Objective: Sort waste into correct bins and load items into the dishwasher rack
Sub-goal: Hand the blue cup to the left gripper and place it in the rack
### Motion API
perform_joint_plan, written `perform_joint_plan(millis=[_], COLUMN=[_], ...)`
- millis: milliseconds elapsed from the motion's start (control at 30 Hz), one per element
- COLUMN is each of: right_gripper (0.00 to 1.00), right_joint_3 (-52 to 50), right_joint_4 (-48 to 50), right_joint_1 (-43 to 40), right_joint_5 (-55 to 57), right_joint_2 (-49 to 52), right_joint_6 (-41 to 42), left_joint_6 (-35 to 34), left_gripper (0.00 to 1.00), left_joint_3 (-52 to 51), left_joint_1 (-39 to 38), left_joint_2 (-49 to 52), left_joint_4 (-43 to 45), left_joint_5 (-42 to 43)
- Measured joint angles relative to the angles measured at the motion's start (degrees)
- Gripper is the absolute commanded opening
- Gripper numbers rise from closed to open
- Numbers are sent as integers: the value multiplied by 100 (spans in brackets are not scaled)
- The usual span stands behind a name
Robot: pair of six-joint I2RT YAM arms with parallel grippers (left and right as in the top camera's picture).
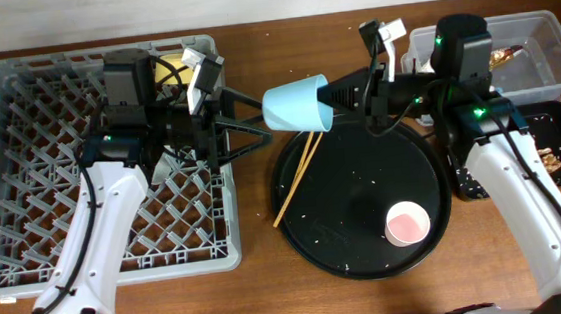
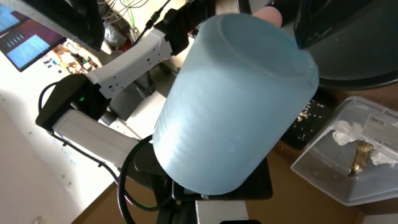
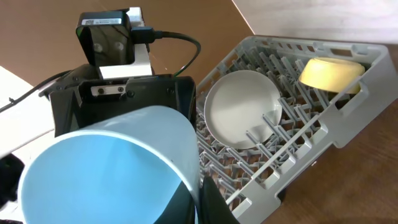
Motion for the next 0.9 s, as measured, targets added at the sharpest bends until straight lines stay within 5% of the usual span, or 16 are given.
perform_joint_plan(millis=[400,900], right_gripper=[4,4], right_joint_3=[-4,-2], right_joint_4=[940,1200], right_joint_1=[487,647], right_joint_5=[800,-122], right_joint_2=[4,278], right_joint_6=[522,713], left_joint_6=[85,208], left_gripper=[96,97], left_joint_3=[0,0], left_joint_1=[214,411], left_joint_2=[-2,-31], left_joint_4=[-4,431], left_joint_5=[-302,74])
